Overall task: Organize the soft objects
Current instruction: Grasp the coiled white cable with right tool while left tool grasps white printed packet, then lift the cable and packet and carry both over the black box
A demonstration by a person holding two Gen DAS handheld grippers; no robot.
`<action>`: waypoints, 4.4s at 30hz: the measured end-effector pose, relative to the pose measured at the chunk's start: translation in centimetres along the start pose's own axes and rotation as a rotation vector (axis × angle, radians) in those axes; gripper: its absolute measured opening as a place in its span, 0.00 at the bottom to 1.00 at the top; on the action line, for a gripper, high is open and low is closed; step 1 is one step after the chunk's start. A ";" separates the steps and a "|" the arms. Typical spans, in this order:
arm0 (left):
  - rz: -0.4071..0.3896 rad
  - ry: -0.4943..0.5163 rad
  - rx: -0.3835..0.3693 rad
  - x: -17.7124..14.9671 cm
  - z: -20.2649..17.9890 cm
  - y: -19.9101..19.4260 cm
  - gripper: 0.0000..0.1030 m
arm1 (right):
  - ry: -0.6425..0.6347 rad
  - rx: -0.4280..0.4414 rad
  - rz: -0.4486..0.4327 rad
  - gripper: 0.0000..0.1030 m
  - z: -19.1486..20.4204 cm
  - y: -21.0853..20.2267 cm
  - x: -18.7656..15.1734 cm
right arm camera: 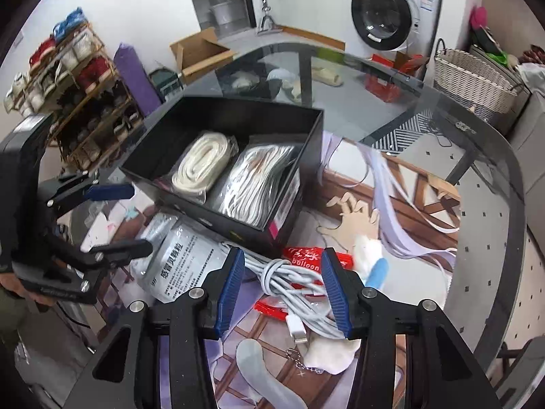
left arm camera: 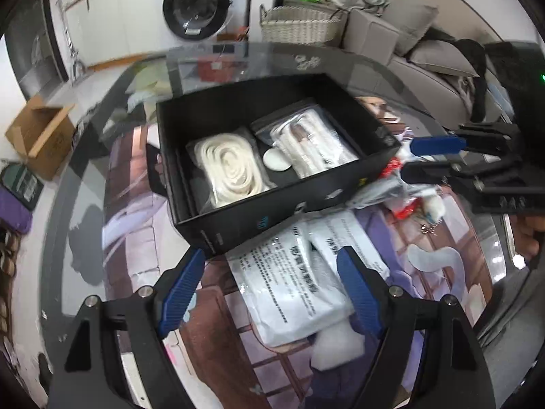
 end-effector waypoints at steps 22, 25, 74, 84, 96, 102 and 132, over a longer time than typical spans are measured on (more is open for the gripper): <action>0.099 0.115 0.125 -2.3 0.3 1.1 0.79 | -0.180 -0.004 0.156 0.47 4.6 0.9 -3.9; 0.099 0.125 0.132 -2.0 -0.1 1.7 0.81 | -0.169 0.046 0.204 0.47 5.1 1.4 -4.5; 0.089 0.083 0.040 -3.0 1.1 0.6 0.32 | -0.242 -0.035 0.150 0.24 6.6 2.4 -5.3; -0.032 0.123 0.031 -2.3 0.1 -2.5 0.32 | -0.216 -0.006 0.043 0.24 6.5 -0.6 -4.8; -0.436 0.172 0.093 -1.3 -1.5 -10.3 0.31 | -0.172 0.093 -0.381 0.24 8.4 -8.6 -3.1; -0.593 0.212 0.132 -1.7 -1.9 -12.7 0.32 | -0.194 0.134 -0.623 0.24 9.6 -12.2 -4.0; -0.735 0.179 0.134 -1.9 -1.6 -14.8 0.32 | -0.201 0.117 -0.816 0.24 10.7 -14.2 -5.4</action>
Point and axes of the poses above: each gripper's, at about its wrist camera, not at the fingertips, and y roughly the way its jaws point, z to its left, x to its top, the point moved 1 cm from there along y, roughly the way its jaws point, and after that the axes turned 6 degrees about y, right-handed, at the moved point
